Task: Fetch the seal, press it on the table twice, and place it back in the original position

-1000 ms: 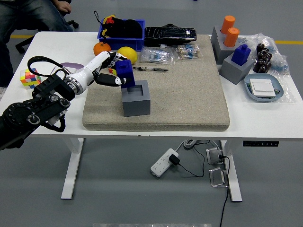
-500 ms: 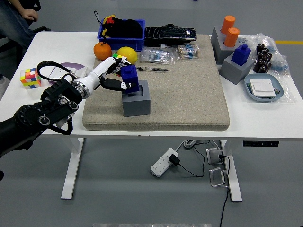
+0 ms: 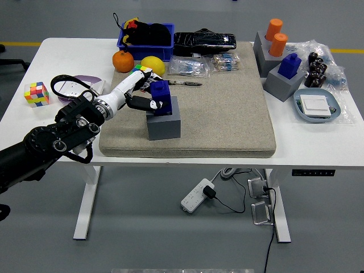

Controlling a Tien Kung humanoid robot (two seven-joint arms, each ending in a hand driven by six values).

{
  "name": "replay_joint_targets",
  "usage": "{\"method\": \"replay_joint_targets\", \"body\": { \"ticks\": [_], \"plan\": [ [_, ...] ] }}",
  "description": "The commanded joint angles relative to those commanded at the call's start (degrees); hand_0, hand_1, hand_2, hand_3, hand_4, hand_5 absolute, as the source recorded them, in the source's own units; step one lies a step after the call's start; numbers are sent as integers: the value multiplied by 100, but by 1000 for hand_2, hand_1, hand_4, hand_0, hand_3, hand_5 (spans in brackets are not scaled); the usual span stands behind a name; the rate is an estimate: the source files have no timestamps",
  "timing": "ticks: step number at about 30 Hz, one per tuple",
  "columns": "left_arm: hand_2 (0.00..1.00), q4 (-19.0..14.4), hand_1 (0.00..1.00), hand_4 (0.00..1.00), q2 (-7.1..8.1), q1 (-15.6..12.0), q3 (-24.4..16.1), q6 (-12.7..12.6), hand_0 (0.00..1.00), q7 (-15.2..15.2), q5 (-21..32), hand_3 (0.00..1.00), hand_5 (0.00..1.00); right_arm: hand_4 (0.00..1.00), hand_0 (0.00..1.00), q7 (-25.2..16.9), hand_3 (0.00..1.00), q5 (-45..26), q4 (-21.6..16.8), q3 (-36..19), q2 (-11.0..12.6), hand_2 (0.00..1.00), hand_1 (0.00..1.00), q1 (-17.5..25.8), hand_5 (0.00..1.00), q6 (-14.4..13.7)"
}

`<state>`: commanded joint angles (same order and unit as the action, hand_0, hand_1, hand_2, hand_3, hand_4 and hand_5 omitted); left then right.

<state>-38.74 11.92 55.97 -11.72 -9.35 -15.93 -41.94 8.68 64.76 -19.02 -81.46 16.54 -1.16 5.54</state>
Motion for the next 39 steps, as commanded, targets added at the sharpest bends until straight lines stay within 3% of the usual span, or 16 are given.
{"method": "replay_joint_targets", "body": {
  "ticks": [23,39],
  "plan": [
    [513,86,548,724,-73,98,310,1,646,-11,-22,600,2,727,814,-5,692,-17,-7,-1,9,684,715,-32,506,0],
    [510,86,547,727,145,275,568,65,646,25,-100,598,2,727,813,-5,692,-16,-11,-2,19,685,715,-24,505,0]
  ]
}}
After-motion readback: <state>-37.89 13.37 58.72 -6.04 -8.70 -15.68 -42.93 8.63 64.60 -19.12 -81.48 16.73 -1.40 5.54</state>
